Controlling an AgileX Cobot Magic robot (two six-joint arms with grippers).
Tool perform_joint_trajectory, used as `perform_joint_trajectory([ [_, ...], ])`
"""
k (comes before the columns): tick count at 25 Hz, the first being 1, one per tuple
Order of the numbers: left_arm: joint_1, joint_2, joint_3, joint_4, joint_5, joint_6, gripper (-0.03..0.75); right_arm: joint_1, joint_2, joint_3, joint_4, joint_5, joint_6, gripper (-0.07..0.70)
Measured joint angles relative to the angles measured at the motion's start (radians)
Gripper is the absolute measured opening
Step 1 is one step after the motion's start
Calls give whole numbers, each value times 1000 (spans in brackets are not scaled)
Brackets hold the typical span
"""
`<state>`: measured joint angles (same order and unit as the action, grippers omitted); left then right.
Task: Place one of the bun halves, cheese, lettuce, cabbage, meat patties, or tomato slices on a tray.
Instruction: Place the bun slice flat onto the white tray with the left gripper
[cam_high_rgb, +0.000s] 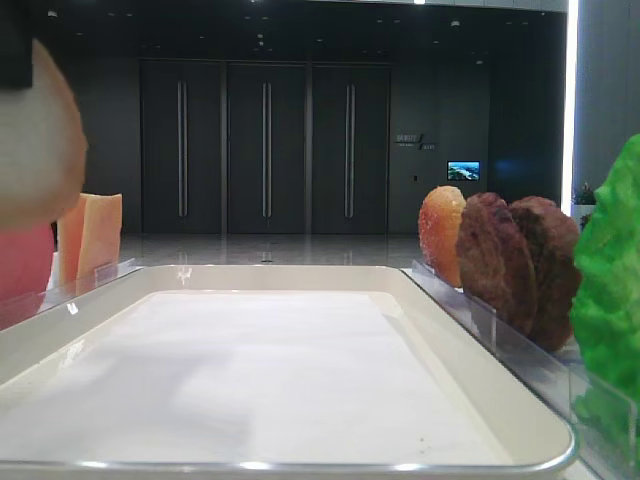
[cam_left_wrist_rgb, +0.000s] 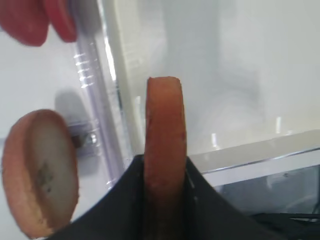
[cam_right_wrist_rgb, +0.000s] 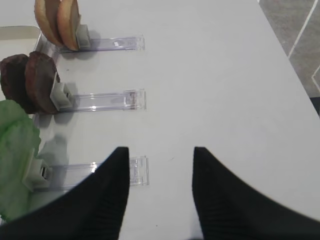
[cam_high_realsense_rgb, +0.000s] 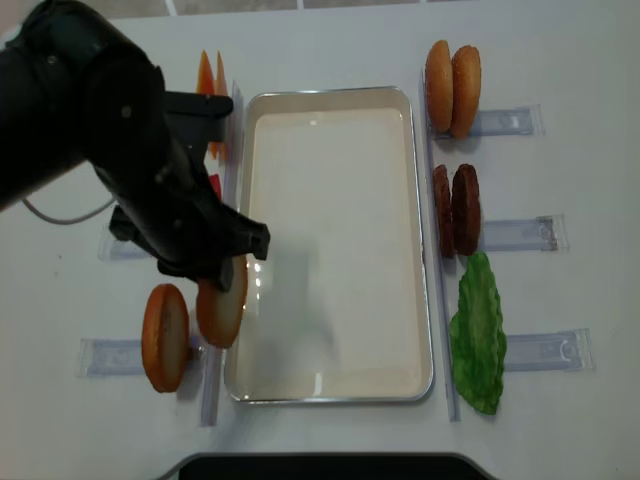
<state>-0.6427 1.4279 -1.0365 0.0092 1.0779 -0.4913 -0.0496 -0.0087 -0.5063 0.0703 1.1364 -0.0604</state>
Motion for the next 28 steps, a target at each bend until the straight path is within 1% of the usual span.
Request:
perform_joint_trajectory([
  [4, 49, -103, 42, -96, -103, 67, 120, 0, 0, 0, 0, 0, 0, 290],
  [7, 107, -150, 100, -183, -156, 151, 120, 0, 0, 0, 0, 0, 0, 290],
  [8, 127, -155, 125, -227, -176, 195, 120, 0, 0, 0, 0, 0, 0, 290],
  [10, 156, -157, 175, -348, -233, 292, 120, 0, 0, 0, 0, 0, 0, 290],
  [11, 169, -157, 204, -409, -269, 356, 120, 0, 0, 0, 0, 0, 0, 290],
  [13, 190, -157, 251, -580, -333, 491, 120, 0, 0, 0, 0, 0, 0, 290],
  [14, 199, -157, 274, -654, -359, 575, 120, 0, 0, 0, 0, 0, 0, 290],
  [16, 221, -157, 311, -809, -387, 713, 120, 0, 0, 0, 0, 0, 0, 290],
  [17, 230, -157, 329, -859, -397, 753, 120, 0, 0, 0, 0, 0, 0, 290],
  [21, 250, -154, 376, -939, -432, 846, 120, 0, 0, 0, 0, 0, 0, 290],
  [24, 250, -122, 390, -1101, -436, 992, 120, 0, 0, 0, 0, 0, 0, 290],
  [26, 250, -82, 390, -1226, -434, 1107, 120, 0, 0, 0, 0, 0, 0, 290],
  [28, 250, -30, 390, -1331, -425, 1196, 120, 0, 0, 0, 0, 0, 0, 290],
])
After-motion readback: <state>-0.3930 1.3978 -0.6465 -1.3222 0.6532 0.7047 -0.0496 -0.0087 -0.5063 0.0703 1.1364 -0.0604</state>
